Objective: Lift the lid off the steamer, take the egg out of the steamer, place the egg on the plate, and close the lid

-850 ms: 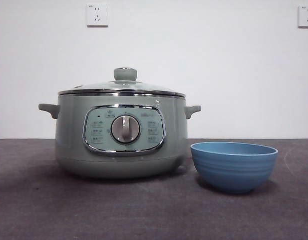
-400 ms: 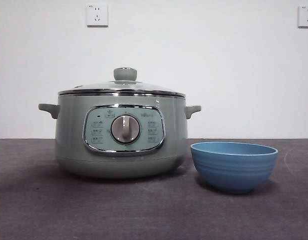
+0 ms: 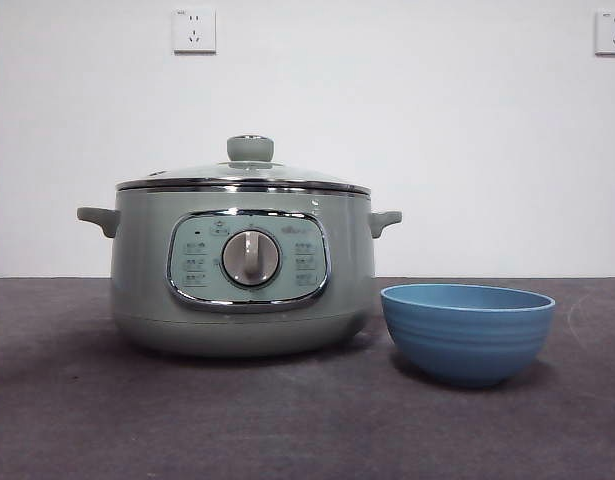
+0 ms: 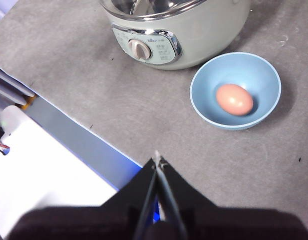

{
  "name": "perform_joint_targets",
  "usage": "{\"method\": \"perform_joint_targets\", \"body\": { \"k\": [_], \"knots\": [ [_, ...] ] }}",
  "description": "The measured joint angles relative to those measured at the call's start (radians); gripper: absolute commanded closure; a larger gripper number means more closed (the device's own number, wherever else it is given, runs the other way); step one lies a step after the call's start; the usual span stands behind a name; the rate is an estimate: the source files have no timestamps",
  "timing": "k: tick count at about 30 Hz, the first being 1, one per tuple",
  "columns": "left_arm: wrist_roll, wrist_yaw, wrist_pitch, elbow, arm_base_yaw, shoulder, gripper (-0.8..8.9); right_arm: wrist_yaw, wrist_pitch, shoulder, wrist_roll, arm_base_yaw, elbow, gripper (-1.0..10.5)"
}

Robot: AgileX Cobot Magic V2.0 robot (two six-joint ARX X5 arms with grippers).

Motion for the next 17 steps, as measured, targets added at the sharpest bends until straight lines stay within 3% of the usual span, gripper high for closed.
{"method": "perform_joint_targets", "body": {
  "k": [6,11,17],
  "knots": [
    [0.139,-0.021,0.235,-0.008,0.165,-0.064,8.16,0.000,0.000,0.000,0.000,0.000,0.000,9.5],
    [0.183,0.016,0.394,-0.041,0.355,-0.169,8.16,0.000,0.000,0.000,0.000,0.000,0.000,9.5],
    [0.191,0.016,0.687,-0.318,0.490,-0.368,8.16,0.000,0.000,0.000,0.000,0.000,0.000,9.5]
  ]
}}
